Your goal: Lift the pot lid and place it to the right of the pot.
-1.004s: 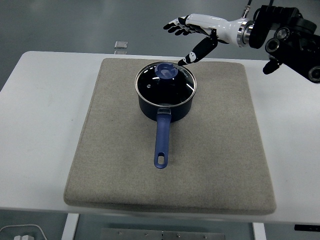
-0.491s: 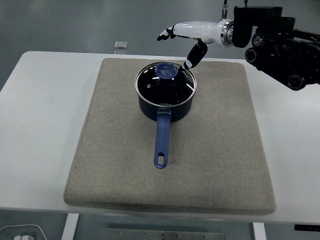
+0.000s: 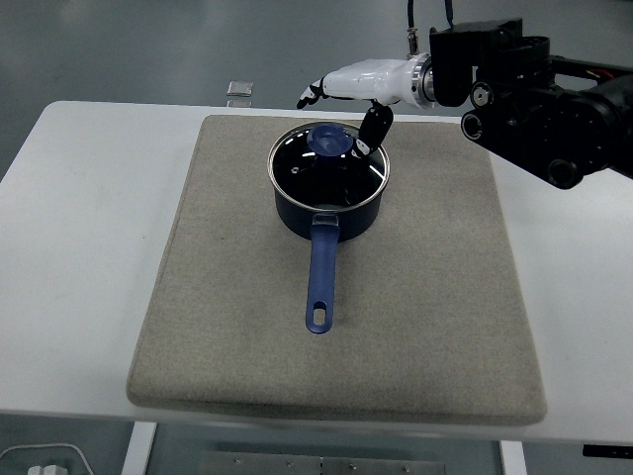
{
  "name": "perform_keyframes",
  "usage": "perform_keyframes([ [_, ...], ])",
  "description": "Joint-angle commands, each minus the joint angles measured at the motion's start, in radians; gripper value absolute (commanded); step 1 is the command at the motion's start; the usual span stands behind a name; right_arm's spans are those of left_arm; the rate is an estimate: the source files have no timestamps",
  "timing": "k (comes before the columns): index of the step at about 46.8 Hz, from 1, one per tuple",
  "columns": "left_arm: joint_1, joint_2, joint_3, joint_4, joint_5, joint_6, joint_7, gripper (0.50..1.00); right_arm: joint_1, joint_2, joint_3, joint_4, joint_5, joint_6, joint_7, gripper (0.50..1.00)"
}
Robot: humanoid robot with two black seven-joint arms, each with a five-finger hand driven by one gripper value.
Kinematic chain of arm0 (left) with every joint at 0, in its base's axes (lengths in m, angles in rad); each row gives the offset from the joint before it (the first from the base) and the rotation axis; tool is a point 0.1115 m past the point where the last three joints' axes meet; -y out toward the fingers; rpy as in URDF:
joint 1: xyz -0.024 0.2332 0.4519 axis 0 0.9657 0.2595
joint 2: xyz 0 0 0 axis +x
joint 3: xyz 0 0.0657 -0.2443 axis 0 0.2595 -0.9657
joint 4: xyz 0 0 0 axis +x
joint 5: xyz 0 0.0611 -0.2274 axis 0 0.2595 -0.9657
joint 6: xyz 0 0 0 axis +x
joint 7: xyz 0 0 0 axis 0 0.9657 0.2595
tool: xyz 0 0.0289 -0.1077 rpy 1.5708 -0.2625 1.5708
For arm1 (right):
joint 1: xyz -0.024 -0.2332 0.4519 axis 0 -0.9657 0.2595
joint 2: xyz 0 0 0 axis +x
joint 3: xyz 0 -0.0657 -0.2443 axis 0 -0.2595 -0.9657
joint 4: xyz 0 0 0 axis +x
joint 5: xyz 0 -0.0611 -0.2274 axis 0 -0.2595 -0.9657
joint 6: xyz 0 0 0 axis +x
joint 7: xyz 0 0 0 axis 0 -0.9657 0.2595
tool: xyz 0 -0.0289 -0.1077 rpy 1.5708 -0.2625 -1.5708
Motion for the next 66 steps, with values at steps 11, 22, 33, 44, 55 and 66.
perform_keyframes([
  [11,0.0,0.0,0.0,0.0,0.0,0.0,0.0,1.0,-0.008,0.026,-0.003,0.0,-0.005,0.0,-0.002,0.928],
  [22,0.0,0.0,0.0,0.0,0.0,0.0,0.0,1.0,-0.008,0.027,-0.023,-0.002,-0.005,0.002,-0.003,0.891],
  [33,0.0,0.0,0.0,0.0,0.0,0.0,0.0,1.0,-0.006,0.027,-0.026,-0.005,-0.005,0.003,-0.005,0.817],
  [44,0.0,0.0,0.0,0.0,0.0,0.0,0.0,1.0,-0.003,0.027,-0.026,-0.008,-0.006,0.012,-0.005,0.809],
  [55,0.0,0.0,0.0,0.0,0.0,0.0,0.0,1.0,-0.006,0.027,-0.026,-0.008,-0.006,0.012,-0.005,0.758],
  [66,0.0,0.0,0.0,0.0,0.0,0.0,0.0,1.0,-0.009,0.027,-0.034,-0.01,-0.006,0.012,-0.005,0.701],
])
